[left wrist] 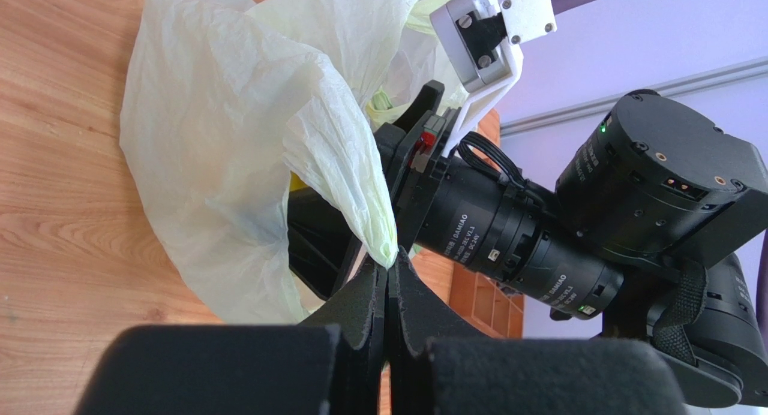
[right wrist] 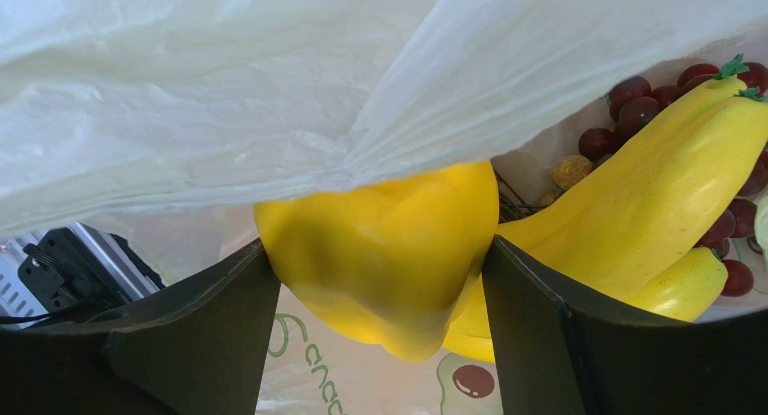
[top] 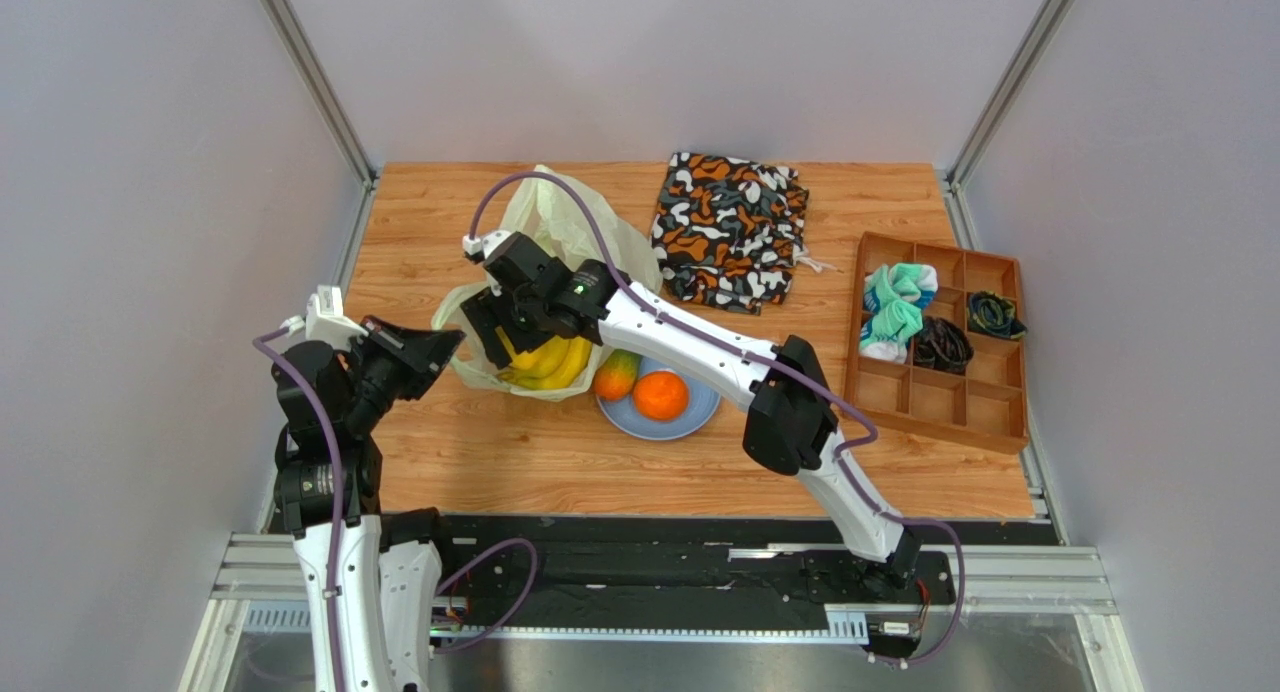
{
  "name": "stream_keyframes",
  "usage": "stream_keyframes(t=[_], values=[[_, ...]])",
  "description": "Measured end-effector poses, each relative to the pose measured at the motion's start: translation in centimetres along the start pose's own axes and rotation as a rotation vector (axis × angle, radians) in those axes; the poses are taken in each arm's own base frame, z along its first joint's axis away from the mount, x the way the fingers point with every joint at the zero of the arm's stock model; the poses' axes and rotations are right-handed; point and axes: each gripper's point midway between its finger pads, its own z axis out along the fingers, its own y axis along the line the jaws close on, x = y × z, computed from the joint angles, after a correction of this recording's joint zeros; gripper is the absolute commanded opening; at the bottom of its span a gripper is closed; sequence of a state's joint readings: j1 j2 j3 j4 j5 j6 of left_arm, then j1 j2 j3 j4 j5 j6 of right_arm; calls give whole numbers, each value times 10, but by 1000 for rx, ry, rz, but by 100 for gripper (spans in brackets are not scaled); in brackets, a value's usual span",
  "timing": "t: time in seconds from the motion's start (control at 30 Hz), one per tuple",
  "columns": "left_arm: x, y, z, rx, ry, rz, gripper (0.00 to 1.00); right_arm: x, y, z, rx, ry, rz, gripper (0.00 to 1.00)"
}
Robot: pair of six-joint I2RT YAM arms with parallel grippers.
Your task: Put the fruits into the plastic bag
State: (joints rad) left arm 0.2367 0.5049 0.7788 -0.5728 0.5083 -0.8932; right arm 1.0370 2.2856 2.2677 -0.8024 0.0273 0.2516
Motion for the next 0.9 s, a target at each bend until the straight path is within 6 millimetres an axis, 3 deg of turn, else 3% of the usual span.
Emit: stream_keyframes(t=[0.3, 0.73, 0.9], values=[[-1, 0, 1, 3, -3, 0, 0, -8, 2, 1, -10, -30, 12, 95], [-1, 0, 1, 4, -6, 1, 0, -11, 1, 0, -15, -46, -8, 95], [-2, 1, 2, -1, -11, 1, 0, -3, -12, -24, 27, -45, -59, 95]])
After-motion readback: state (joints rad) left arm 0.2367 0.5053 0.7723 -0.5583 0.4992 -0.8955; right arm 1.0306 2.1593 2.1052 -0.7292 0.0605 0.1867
